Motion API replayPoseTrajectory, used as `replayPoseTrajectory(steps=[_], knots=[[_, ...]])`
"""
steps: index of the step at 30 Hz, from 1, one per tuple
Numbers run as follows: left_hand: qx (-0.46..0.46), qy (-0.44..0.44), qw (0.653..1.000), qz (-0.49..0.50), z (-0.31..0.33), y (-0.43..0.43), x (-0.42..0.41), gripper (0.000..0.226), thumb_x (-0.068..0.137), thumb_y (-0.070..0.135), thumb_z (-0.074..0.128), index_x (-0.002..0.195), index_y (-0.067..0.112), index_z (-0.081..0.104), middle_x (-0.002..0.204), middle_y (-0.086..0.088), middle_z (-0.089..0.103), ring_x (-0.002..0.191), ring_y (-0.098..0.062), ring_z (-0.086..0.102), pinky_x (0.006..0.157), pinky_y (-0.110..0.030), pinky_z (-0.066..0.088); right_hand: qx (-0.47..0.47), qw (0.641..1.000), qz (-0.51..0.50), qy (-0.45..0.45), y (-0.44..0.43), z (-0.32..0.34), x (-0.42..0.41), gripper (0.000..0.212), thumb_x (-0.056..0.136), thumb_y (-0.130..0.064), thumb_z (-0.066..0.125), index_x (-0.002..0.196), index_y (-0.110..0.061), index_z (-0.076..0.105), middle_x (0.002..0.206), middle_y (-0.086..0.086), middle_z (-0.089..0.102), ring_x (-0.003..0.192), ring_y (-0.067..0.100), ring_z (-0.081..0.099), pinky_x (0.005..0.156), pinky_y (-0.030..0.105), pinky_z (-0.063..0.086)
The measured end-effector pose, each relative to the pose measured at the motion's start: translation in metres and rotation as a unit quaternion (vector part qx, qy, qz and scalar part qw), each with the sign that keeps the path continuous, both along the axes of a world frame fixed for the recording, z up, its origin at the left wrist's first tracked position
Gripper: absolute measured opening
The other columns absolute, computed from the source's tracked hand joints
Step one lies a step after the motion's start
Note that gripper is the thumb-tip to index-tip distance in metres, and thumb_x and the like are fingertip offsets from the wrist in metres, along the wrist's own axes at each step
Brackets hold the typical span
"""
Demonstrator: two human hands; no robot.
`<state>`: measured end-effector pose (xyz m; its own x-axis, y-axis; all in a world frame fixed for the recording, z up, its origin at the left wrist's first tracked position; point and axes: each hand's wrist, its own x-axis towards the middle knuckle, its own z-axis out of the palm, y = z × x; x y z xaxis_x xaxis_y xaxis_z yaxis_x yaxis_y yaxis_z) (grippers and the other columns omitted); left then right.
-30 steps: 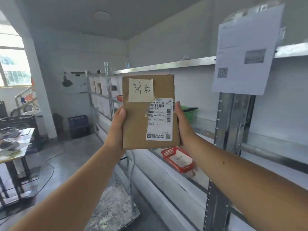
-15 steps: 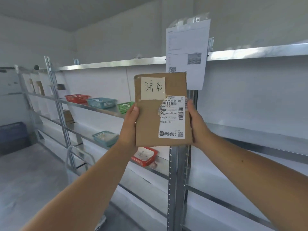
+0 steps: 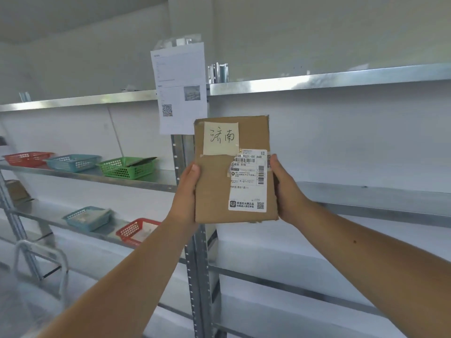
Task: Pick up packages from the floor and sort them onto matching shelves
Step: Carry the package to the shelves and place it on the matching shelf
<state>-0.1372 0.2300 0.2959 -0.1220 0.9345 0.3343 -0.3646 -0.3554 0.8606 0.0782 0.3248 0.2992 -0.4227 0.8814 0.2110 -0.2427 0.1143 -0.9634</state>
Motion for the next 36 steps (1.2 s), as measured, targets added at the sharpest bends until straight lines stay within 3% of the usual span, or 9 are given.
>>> replayPoseTrajectory(steps=[2, 5, 9, 14, 17, 22, 24, 33, 36], knots=[[-0.007, -0.001, 1.000, -0.007, -0.003, 0.004, 0.031, 0.091, 0.084, 0.070, 0.074, 0.156, 0.019, 0.052, 0.151, -0.017, 0.063, 0.138, -0.042, 0.061, 0.107, -0.061, 0.055, 0.003, 1.000, -0.010, -0.004, 0.000, -0.002, 0.035, 0.107, 0.057, -0.101, 0.070, 0.144, -0.039, 0.069, 0.149, 0.000, 0.071, 0.144, 0.032, 0.061, 0.127, 0.063, 0.038], [-0.007, -0.002, 1.000, -0.022, -0.003, 0.005, 0.079, 0.071, 0.097, 0.064, 0.058, 0.153, 0.020, 0.056, 0.147, -0.014, 0.068, 0.133, -0.037, 0.066, 0.099, -0.052, 0.062, 0.010, 0.999, -0.033, -0.016, -0.005, -0.003, 0.085, 0.110, 0.054, -0.101, 0.071, 0.144, -0.038, 0.069, 0.147, -0.001, 0.072, 0.143, 0.029, 0.063, 0.126, 0.062, 0.040], [-0.011, 0.008, 0.999, -0.038, 0.000, 0.001, 0.138, 0.069, 0.095, 0.062, 0.052, 0.150, 0.022, 0.059, 0.143, -0.011, 0.070, 0.130, -0.034, 0.068, 0.091, -0.046, 0.065, 0.016, 0.998, -0.058, -0.028, -0.016, -0.005, 0.146, 0.113, 0.052, -0.101, 0.070, 0.145, -0.036, 0.069, 0.145, -0.003, 0.074, 0.141, 0.026, 0.064, 0.126, 0.059, 0.039], [-0.045, 0.009, 0.997, -0.054, -0.002, 0.007, 0.203, 0.060, 0.101, 0.062, 0.046, 0.147, 0.027, 0.062, 0.139, -0.007, 0.074, 0.127, -0.030, 0.071, 0.084, -0.041, 0.065, -0.006, 0.992, -0.119, -0.031, -0.028, -0.009, 0.215, 0.084, 0.080, -0.086, 0.057, 0.143, -0.033, 0.070, 0.141, 0.000, 0.076, 0.138, 0.029, 0.067, 0.127, 0.059, 0.039], [-0.039, 0.010, 0.994, -0.097, -0.001, 0.010, 0.241, 0.050, 0.108, 0.053, 0.039, 0.138, 0.025, 0.067, 0.132, -0.006, 0.078, 0.115, -0.025, 0.077, 0.080, -0.037, 0.066, -0.017, 0.987, -0.154, -0.031, -0.035, -0.011, 0.255, 0.077, 0.086, -0.081, 0.053, 0.141, -0.032, 0.072, 0.142, 0.004, 0.076, 0.141, 0.034, 0.065, 0.127, 0.062, 0.038], [-0.036, 0.017, 0.988, -0.152, -0.002, 0.022, 0.295, 0.061, 0.099, 0.057, 0.047, 0.144, 0.020, 0.064, 0.136, -0.009, 0.075, 0.117, -0.024, 0.076, 0.079, -0.036, 0.065, -0.030, 0.977, -0.211, -0.018, -0.051, -0.010, 0.312, 0.080, 0.084, -0.082, 0.057, 0.144, -0.031, 0.071, 0.145, 0.009, 0.073, 0.145, 0.042, 0.059, 0.128, 0.064, 0.037], [-0.043, 0.024, 0.983, -0.178, -0.002, 0.029, 0.314, 0.056, 0.106, 0.054, 0.041, 0.145, 0.021, 0.064, 0.135, -0.008, 0.076, 0.114, -0.022, 0.077, 0.078, -0.035, 0.065, -0.030, 0.970, -0.242, -0.021, -0.059, -0.010, 0.331, 0.082, 0.081, -0.083, 0.058, 0.143, -0.031, 0.071, 0.143, 0.005, 0.075, 0.140, 0.036, 0.065, 0.126, 0.062, 0.040], [-0.043, 0.044, 0.955, -0.289, 0.009, 0.049, 0.389, 0.047, 0.111, 0.053, 0.034, 0.129, 0.030, 0.072, 0.122, 0.000, 0.082, 0.105, -0.017, 0.080, 0.071, -0.032, 0.066, -0.028, 0.928, -0.371, -0.035, -0.097, 0.001, 0.396, 0.075, 0.090, -0.081, 0.050, 0.142, -0.031, 0.071, 0.140, 0.003, 0.077, 0.137, 0.032, 0.067, 0.123, 0.059, 0.045], [-0.030, 0.059, 0.943, -0.326, 0.017, 0.057, 0.406, 0.047, 0.111, 0.053, 0.034, 0.130, 0.030, 0.071, 0.125, 0.001, 0.081, 0.106, -0.016, 0.080, 0.072, -0.031, 0.065, -0.023, 0.916, -0.399, -0.029, -0.108, 0.007, 0.408, 0.089, 0.076, -0.090, 0.061, 0.143, -0.032, 0.071, 0.141, 0.002, 0.076, 0.139, 0.032, 0.066, 0.124, 0.060, 0.044]])
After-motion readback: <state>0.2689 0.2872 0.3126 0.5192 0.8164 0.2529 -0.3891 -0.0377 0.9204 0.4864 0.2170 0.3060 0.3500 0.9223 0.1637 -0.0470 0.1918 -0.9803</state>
